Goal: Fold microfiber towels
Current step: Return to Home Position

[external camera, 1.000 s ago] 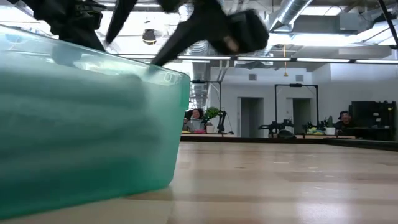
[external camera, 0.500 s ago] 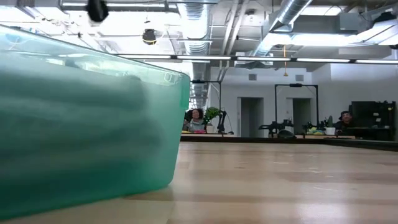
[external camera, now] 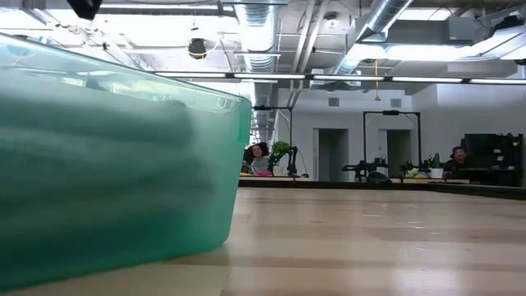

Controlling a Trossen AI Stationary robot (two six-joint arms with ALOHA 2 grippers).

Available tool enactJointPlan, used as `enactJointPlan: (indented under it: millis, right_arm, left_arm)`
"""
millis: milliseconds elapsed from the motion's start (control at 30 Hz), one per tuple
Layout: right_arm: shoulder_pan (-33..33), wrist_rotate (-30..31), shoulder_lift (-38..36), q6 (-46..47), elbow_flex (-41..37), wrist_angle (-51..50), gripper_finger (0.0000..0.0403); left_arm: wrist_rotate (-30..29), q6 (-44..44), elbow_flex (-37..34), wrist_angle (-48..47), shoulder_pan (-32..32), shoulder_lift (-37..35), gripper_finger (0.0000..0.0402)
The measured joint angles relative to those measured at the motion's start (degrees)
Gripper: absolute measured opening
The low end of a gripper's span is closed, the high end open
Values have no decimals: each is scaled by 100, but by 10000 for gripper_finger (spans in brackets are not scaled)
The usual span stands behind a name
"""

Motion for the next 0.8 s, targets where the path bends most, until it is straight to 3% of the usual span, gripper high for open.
enactJointPlan:
  millis: [200,333,467,600,700,800]
  right_arm:
    - [-467,-766,-2244,27,-3768,3517,197]
    - [-865,-1416,-3310,136,-5535,5322,197]
    - [-1263,-1494,-4526,452,-6493,5373,199]
    - [-1615,-1567,-5614,518,-6920,4645,196]
    - [-1842,-1635,-5561,484,-6996,4305,196]
    - [-2077,-1655,-5429,548,-7067,3824,198]
  left_arm:
    - [55,-384,-1211,1359,-2,-702,12]
    - [-266,-563,-2084,1985,0,-1047,12]
    - [-287,-766,-2980,2828,0,-1191,12]
    - [-296,-972,-3624,3276,0,-1294,12]
    - [-445,-1183,-4112,3247,-2,-1421,12]
    - [-897,-1191,-4096,2903,-27,-1473,12]
